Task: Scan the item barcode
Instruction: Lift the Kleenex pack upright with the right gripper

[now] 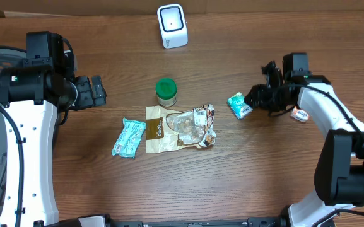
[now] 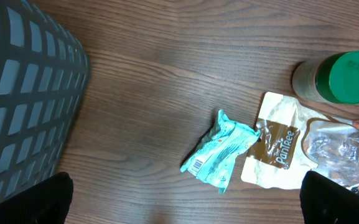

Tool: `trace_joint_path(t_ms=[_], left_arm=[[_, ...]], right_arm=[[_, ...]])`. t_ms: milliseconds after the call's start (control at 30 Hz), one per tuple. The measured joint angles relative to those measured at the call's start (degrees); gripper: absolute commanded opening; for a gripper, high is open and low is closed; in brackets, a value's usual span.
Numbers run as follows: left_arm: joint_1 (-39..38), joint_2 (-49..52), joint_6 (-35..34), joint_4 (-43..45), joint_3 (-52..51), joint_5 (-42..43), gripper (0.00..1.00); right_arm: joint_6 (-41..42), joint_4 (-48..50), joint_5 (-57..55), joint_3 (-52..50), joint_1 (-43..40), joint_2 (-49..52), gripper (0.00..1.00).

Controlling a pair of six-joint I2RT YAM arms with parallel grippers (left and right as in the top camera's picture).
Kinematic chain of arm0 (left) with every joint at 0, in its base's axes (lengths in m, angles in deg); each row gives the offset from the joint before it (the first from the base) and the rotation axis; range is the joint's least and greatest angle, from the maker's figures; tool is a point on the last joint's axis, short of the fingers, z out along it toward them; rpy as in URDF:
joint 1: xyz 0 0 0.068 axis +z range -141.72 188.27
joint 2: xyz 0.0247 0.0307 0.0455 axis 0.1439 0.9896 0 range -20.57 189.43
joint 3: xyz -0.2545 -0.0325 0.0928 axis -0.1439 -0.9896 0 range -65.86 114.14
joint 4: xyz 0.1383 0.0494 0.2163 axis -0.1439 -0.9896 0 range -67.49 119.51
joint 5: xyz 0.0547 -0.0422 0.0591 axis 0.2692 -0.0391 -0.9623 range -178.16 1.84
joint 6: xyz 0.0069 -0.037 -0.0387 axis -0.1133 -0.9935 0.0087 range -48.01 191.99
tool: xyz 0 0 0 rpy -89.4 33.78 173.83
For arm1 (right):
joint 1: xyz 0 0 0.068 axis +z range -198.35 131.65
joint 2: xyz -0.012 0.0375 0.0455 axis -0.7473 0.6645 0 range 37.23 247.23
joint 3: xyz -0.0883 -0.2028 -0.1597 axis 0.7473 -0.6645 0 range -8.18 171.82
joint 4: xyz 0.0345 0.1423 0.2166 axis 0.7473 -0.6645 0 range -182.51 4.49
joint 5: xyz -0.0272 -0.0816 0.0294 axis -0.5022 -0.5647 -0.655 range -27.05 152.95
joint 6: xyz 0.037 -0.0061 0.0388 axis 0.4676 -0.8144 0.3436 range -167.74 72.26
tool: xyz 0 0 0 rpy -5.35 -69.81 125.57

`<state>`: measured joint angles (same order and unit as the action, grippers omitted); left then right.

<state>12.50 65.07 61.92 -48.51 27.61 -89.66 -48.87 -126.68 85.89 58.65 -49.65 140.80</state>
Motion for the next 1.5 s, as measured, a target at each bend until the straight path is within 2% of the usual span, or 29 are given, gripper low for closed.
trace_joint_path(t_ms=[333, 633, 700, 800, 967, 1133, 1300, 1500], left_arm=[[0.00, 0.00, 0.00, 0.00, 0.00, 0.00, 1.00], [0.00, 0.00, 0.00, 0.00, 0.00, -0.02, 1.00], [0.00, 0.00, 0.00, 0.00, 0.00, -0.02, 1.00], [0.00, 0.00, 0.00, 0.00, 0.00, 0.00, 1.00], [0.00, 0.00, 0.00, 0.00, 0.00, -0.02, 1.00], [0.00, 0.00, -0.02, 0.00, 0.00, -0.02, 1.00], [0.00, 0.00, 0.00, 0.00, 0.00, -0.02, 1.00], [0.00, 0.00, 0.00, 0.00, 0.00, -0.02, 1.00]], right_arm=[[-1.38, 9.14, -0.07, -6.73, 0.00, 0.04, 0.41], [-1.62, 12.85, -0.72, -8.04, 0.00, 0.15, 0.38], [-1.64, 13.29, -0.72, -8.07, 0.00, 0.44, 0.34], [-1.29, 13.49, -0.50, -8.07, 0.00, 1.81, 0.21], [1.31, 13.64, 0.26, -8.07, 0.00, 2.27, 0.05], [4.63, 13.14, 1.75, -8.07, -0.04, 2.27, 0.04], [6.54, 10.03, 10.95, -8.00, -0.07, 2.36, 0.04], [9.94, 11.32, 34.29, -7.06, -0.92, 1.66, 0.04]])
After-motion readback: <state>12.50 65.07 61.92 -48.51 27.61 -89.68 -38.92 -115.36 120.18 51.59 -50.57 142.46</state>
